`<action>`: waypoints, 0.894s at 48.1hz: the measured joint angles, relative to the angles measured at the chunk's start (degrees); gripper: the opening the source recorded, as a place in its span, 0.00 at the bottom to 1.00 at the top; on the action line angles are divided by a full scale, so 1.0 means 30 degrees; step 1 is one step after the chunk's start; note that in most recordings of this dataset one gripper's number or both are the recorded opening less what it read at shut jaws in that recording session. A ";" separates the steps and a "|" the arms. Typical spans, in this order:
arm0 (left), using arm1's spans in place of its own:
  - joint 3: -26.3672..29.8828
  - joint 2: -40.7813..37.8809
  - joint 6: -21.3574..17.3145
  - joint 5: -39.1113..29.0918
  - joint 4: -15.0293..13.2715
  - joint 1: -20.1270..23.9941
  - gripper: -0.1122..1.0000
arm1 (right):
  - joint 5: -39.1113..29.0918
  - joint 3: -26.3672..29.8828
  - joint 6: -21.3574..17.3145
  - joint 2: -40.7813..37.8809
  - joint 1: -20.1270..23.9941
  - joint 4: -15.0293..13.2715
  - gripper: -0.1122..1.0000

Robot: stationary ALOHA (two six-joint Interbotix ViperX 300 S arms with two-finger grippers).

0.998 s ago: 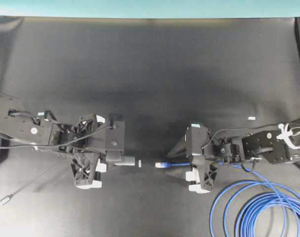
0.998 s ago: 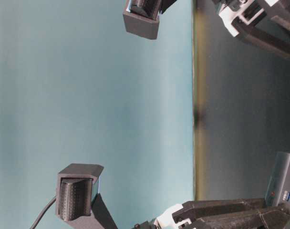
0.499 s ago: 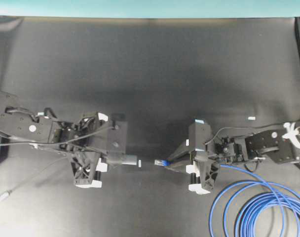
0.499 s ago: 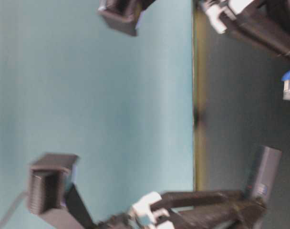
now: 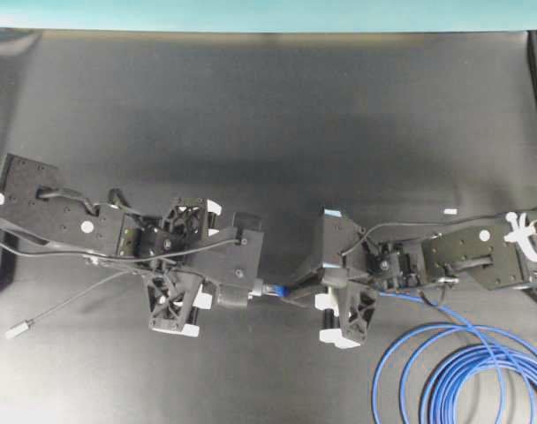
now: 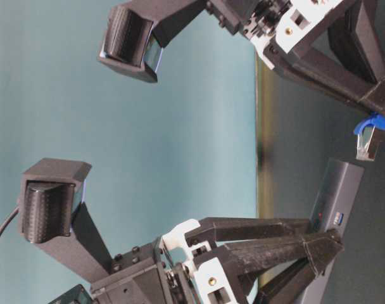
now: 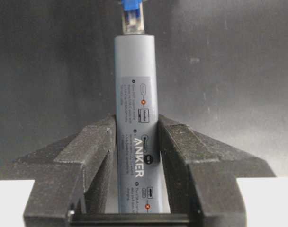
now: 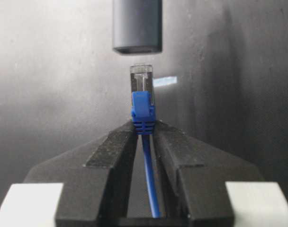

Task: Insert the LAN cable into the hub.

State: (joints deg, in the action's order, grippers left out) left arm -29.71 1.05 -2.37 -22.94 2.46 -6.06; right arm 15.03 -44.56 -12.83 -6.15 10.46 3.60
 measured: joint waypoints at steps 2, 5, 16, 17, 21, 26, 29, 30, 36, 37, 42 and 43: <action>0.0000 -0.0029 0.0000 -0.0088 -0.0029 0.0000 0.36 | 0.0000 0.0029 -0.0029 -0.0029 -0.0029 0.0000 0.20; 0.0000 -0.0059 0.0000 -0.0293 0.0000 0.0000 0.36 | -0.0059 0.0117 -0.0029 -0.0029 -0.0029 0.0000 0.20; 0.0234 -0.0264 0.0000 -0.0645 -0.0029 0.0029 0.36 | -0.0557 0.0527 -0.0029 -0.0088 -0.0029 0.0000 0.20; 0.0264 -0.0264 0.0000 -0.0645 -0.0029 0.0029 0.36 | -0.0586 0.0557 -0.0029 -0.0088 -0.0059 0.0000 0.20; 0.0293 -0.0352 0.0000 -0.0674 0.0000 0.0029 0.36 | -0.0674 0.0586 -0.0029 -0.0088 -0.0059 0.0000 0.20; 0.0381 -0.0439 0.0000 -0.0674 -0.0029 0.0059 0.36 | -0.0820 0.0615 -0.0029 -0.0088 -0.0029 0.0000 0.20; 0.0439 -0.0469 0.0000 -0.0703 0.0000 0.0059 0.36 | -0.0908 0.0615 -0.0029 -0.0088 -0.0029 0.0000 0.20; 0.0469 -0.0498 0.0000 -0.0703 -0.0029 0.0059 0.36 | -0.0908 0.0615 -0.0029 -0.0088 -0.0029 0.0000 0.20; 0.0732 -0.0615 0.0000 -0.0938 -0.0029 0.0088 0.36 | -0.1406 0.0732 -0.0146 -0.0117 -0.0029 0.0000 0.20; 0.0791 -0.0645 0.0000 -0.1055 0.0000 0.0088 0.36 | -0.1553 0.0762 -0.0205 -0.0117 -0.0029 0.0029 0.20; 0.1318 -0.0938 -0.0029 -0.1992 -0.0029 0.0088 0.36 | -0.2168 0.0908 -0.0234 -0.0117 -0.0029 0.0000 0.20; 0.1436 -0.0996 -0.0029 -0.2168 -0.0029 0.0088 0.36 | -0.2256 0.0937 -0.0234 -0.0088 -0.0059 0.0000 0.20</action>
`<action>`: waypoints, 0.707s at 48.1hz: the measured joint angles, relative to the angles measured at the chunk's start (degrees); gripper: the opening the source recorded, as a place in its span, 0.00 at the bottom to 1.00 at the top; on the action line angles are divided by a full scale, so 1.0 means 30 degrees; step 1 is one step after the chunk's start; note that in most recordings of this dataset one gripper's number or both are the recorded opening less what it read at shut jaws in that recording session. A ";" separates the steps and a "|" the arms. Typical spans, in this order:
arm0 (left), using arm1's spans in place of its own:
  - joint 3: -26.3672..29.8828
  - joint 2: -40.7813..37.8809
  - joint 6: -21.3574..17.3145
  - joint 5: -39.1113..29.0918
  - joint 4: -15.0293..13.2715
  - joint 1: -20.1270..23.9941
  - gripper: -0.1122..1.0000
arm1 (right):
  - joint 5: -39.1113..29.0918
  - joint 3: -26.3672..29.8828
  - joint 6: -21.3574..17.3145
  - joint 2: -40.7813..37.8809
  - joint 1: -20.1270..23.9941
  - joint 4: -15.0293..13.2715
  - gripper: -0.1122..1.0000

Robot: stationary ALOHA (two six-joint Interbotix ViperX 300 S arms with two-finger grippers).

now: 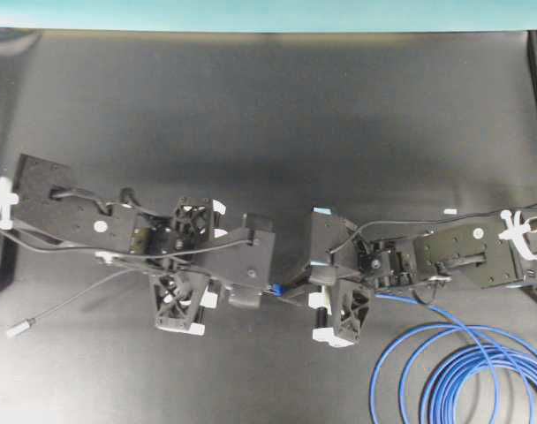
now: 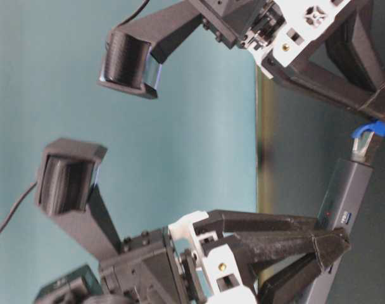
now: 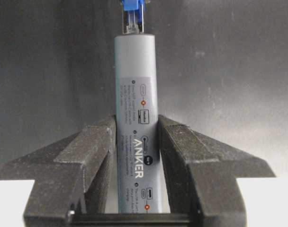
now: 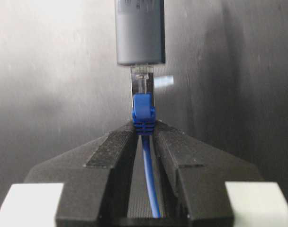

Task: Insert the LAN cable into the hub.

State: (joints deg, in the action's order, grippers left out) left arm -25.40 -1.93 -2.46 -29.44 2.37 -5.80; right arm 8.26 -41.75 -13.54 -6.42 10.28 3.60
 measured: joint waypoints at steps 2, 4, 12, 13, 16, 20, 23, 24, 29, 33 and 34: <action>0.0264 -0.0146 -0.0029 -0.0439 0.0029 0.0000 0.36 | -0.0234 0.0059 -0.0029 -0.0029 0.0000 0.0029 0.20; 0.0498 -0.0234 -0.0029 -0.0820 0.0059 0.0000 0.36 | -0.0381 0.0146 -0.0029 -0.0029 0.0000 0.0000 0.20; 0.1494 -0.0908 -0.0088 -0.2051 0.0117 0.0000 0.36 | -0.0557 0.0352 -0.0029 -0.0029 -0.0059 0.0000 0.20; 0.1582 -0.0938 -0.0059 -0.2109 0.0117 0.0000 0.36 | -0.0586 0.0352 -0.0059 -0.0029 -0.0088 0.0029 0.20; 0.1699 -0.1055 -0.0088 -0.2256 0.0146 -0.0029 0.36 | -0.0586 0.0381 -0.0059 -0.0029 -0.0088 0.0000 0.20; 0.1787 -0.1172 -0.0088 -0.2314 0.0146 -0.0059 0.36 | -0.0586 0.0352 -0.0059 -0.0029 -0.0117 0.0000 0.20; 0.1787 -0.1172 -0.0088 -0.2314 0.0146 -0.0088 0.36 | -0.0586 0.0381 -0.0059 -0.0029 -0.0117 0.0029 0.20; 0.1787 -0.1172 -0.0088 -0.2285 0.0146 -0.0088 0.36 | -0.0586 0.0381 -0.0059 -0.0029 -0.0117 0.0029 0.20; 0.1787 -0.1172 -0.0088 -0.2256 0.0146 -0.0088 0.36 | -0.0557 0.0469 -0.0059 -0.0029 -0.0117 0.0029 0.20; 0.1787 -0.1172 -0.0059 -0.1875 0.0146 -0.0088 0.36 | -0.0439 0.0469 -0.0059 -0.0029 -0.0117 0.0000 0.20; 0.1758 -0.1172 -0.0059 -0.1729 0.0146 -0.0088 0.36 | -0.0381 0.0439 -0.0059 -0.0029 -0.0117 0.0029 0.20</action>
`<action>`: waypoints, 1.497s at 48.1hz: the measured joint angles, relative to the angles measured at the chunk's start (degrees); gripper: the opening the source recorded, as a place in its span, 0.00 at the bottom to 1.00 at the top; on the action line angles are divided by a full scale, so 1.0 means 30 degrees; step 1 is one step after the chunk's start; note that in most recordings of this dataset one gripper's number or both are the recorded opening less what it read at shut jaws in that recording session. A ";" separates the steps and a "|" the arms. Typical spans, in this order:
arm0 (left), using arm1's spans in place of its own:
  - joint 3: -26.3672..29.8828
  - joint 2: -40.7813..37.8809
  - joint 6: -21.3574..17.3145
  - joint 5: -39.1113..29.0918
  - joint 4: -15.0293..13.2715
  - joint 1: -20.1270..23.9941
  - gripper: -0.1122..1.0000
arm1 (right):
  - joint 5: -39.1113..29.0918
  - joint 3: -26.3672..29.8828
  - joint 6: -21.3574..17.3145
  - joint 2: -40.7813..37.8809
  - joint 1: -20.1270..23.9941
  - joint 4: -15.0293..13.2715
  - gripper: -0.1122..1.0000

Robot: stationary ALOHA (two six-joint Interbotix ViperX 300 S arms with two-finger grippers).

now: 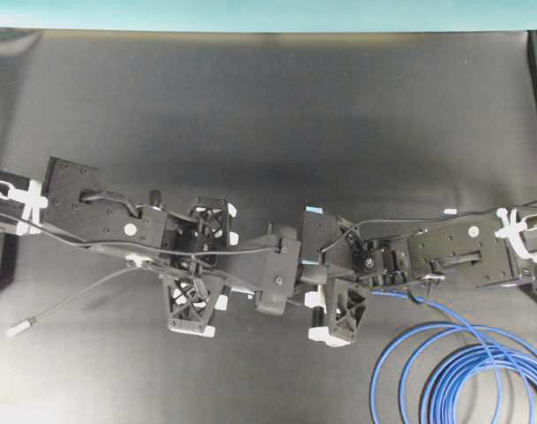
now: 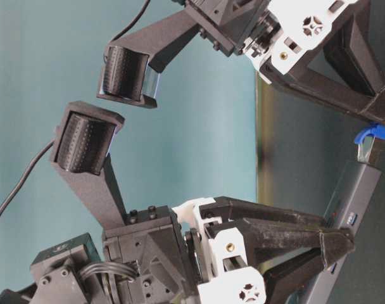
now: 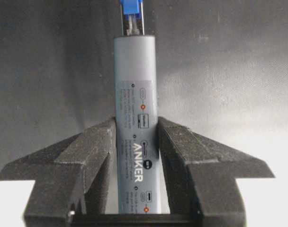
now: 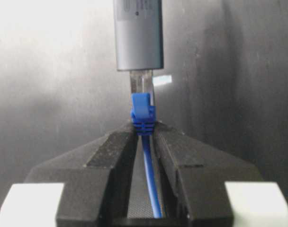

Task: Insert the LAN cable into the hub.

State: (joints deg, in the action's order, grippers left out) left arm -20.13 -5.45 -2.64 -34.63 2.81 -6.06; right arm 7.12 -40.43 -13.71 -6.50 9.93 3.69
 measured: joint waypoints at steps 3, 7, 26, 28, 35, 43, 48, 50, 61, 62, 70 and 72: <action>-0.0088 0.0000 0.0000 0.0527 0.0029 0.0000 0.36 | 0.0264 0.0000 0.0000 0.0000 0.0029 0.0000 0.20; -0.0264 0.0000 0.0029 0.0996 0.0000 0.0029 0.36 | 0.0557 -0.0117 0.0000 0.0000 0.0029 0.0000 0.20; -0.0732 0.0088 0.0029 0.1904 0.0000 0.0088 0.36 | 0.1377 -0.0469 0.0000 0.0059 0.0029 -0.0029 0.20; -0.0732 0.0088 0.0029 0.1963 0.0000 0.0088 0.36 | 0.1406 -0.0469 0.0000 0.0059 0.0029 -0.0029 0.20; -0.0879 0.0088 0.0029 0.2344 0.0029 0.0088 0.36 | 0.1729 -0.0469 0.0000 0.0088 0.0000 0.0000 0.20; -0.1230 0.0176 0.0059 0.3105 0.0000 0.0117 0.36 | 0.1963 -0.0498 0.0029 0.0088 -0.0029 0.0000 0.20; -0.1377 0.0264 0.0059 0.3486 0.0000 0.0146 0.36 | 0.2080 -0.0586 0.0029 0.0088 -0.0059 0.0000 0.20; -0.1406 0.0264 0.0059 0.3545 0.0029 0.0146 0.36 | 0.2109 -0.0615 0.0029 0.0088 -0.0059 0.0000 0.20; -0.1816 0.0469 0.0029 0.3750 0.0000 0.0234 0.36 | 0.2197 -0.0645 0.0059 0.0117 -0.0117 -0.0059 0.20; -0.1904 0.0498 0.0029 0.3779 0.0000 0.0234 0.36 | 0.2227 -0.0674 0.0059 0.0117 -0.0146 -0.0059 0.20; -0.2344 0.0645 0.0029 0.3955 0.0000 0.0264 0.36 | 0.2461 -0.0762 0.0059 0.0146 -0.0234 -0.0059 0.20; -0.2373 0.0674 0.0029 0.4014 0.0000 0.0234 0.36 | 0.2490 -0.0791 0.0059 0.0146 -0.0234 -0.0088 0.20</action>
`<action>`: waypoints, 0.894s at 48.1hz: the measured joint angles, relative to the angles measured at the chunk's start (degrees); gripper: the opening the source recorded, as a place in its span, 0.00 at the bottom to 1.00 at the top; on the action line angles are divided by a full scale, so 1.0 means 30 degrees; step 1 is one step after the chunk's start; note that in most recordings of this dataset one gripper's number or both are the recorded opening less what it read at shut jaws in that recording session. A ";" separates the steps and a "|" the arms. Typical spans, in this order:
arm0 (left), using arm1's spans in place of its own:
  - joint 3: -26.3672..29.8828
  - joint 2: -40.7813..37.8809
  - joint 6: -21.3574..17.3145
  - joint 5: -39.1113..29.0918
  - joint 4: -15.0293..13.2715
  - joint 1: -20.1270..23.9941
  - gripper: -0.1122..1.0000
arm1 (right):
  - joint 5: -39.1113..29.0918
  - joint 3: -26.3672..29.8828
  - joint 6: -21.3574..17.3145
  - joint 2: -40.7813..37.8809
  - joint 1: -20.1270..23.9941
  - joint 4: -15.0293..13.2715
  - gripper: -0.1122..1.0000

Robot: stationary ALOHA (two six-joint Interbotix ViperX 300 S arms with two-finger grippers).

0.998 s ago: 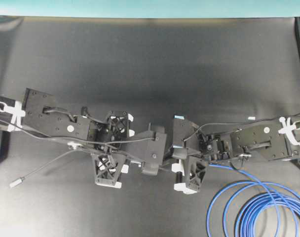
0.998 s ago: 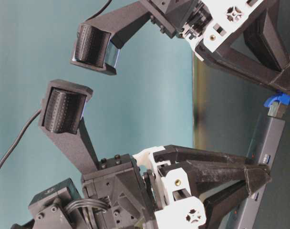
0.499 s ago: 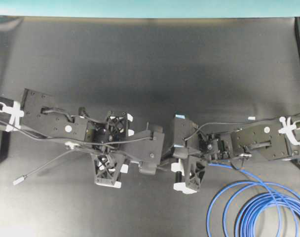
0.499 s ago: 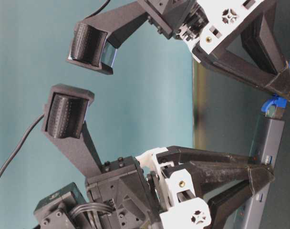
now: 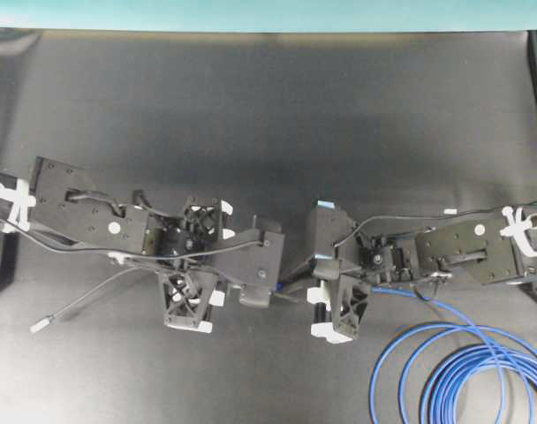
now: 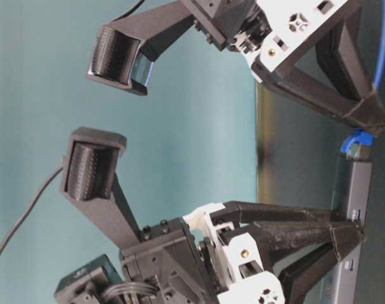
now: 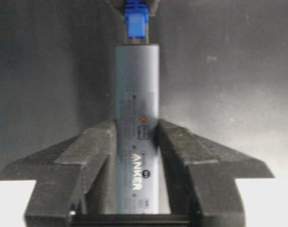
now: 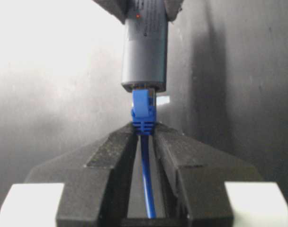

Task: Insert the LAN cable into the hub.

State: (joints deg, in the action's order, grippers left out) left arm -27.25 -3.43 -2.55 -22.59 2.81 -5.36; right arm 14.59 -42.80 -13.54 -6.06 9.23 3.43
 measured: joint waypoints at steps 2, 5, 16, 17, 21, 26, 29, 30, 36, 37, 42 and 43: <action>-0.0029 0.0000 0.0000 0.0029 0.0000 0.0000 0.36 | -0.0029 -0.0029 0.0000 0.0029 0.0000 0.0000 0.20; -0.0029 0.0029 0.0000 0.0059 0.0029 0.0000 0.36 | 0.0000 -0.0088 0.0000 0.0029 0.0000 0.0000 0.20; -0.0088 0.0029 0.0000 0.0176 0.0000 -0.0029 0.36 | 0.0117 -0.0322 -0.0029 0.0146 -0.0088 0.0000 0.47; -0.0088 0.0029 0.0000 0.0176 0.0029 -0.0029 0.36 | 0.0146 -0.0352 -0.0029 0.0146 -0.0088 0.0000 0.53; -0.0117 0.0029 0.0000 0.0264 0.0029 -0.0088 0.36 | 0.0205 -0.0439 -0.0059 0.0234 -0.0176 0.0000 0.73; -0.0205 0.0029 0.0000 0.0322 0.0029 -0.0088 0.36 | 0.0234 -0.0674 -0.0059 0.0322 -0.0146 0.0000 0.87; -0.0293 0.0000 0.0000 0.0293 0.0029 -0.0088 0.36 | 0.0322 -0.0908 -0.0059 0.0439 -0.0117 0.0029 0.85; -0.0322 0.0029 0.0000 0.0322 0.0029 -0.0088 0.36 | 0.0352 -0.0996 -0.0059 0.0469 -0.0088 0.0029 0.84; -0.0469 0.0029 0.0000 0.0322 0.0029 -0.0059 0.36 | 0.1084 -0.1641 -0.0059 0.0967 -0.0088 0.0059 0.84; -0.0469 0.0029 0.0000 0.0322 0.0000 -0.0059 0.36 | 0.1230 -0.1729 -0.0059 0.1084 -0.0088 0.0059 0.84; -0.0469 0.0029 0.0029 0.0381 0.0000 -0.0029 0.36 | 0.2402 -0.2373 -0.0088 0.1699 -0.0088 0.0059 0.84; -0.0469 0.0000 0.0029 0.0381 0.0000 0.0000 0.36 | 0.2695 -0.2520 -0.0088 0.1816 -0.0088 0.0088 0.84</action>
State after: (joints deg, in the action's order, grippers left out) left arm -28.65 -3.43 -2.46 -21.45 2.81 -5.36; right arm 22.68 -50.36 -13.80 -0.62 8.96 3.69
